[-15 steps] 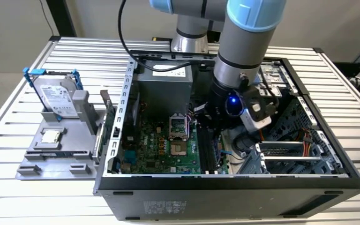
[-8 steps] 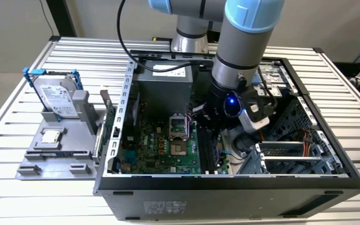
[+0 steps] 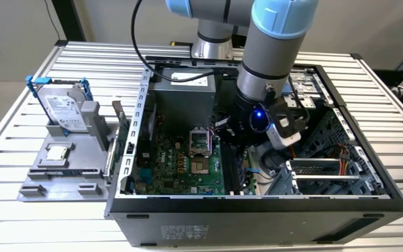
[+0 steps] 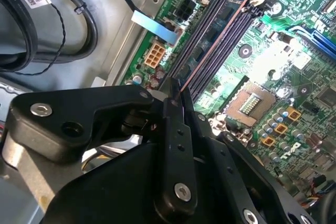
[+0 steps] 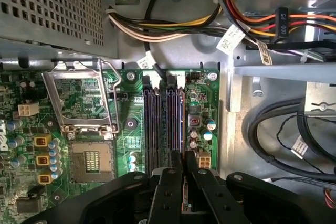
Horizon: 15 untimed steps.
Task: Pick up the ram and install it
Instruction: 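Insert the ram into the slot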
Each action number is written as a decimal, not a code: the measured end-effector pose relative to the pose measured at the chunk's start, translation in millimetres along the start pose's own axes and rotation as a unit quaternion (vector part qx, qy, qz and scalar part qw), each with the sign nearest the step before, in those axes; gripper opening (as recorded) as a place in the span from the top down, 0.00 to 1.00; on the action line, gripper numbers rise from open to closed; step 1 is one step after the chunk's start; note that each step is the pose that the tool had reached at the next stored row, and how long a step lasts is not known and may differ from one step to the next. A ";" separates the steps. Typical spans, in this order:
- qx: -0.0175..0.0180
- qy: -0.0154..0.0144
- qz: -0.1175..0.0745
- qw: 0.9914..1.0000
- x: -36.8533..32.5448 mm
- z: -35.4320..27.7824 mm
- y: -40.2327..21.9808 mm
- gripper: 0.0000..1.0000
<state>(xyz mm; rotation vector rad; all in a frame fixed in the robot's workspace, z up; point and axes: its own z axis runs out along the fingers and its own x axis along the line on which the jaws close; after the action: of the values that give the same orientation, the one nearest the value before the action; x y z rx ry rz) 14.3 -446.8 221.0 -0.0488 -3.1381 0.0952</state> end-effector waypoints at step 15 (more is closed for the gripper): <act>0.001 0.004 -0.001 1.000 -1.3 3.3 0.2 1.00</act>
<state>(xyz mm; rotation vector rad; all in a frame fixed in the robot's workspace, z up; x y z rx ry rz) 15.7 -446.9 217.7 -0.0475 -3.1303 0.0994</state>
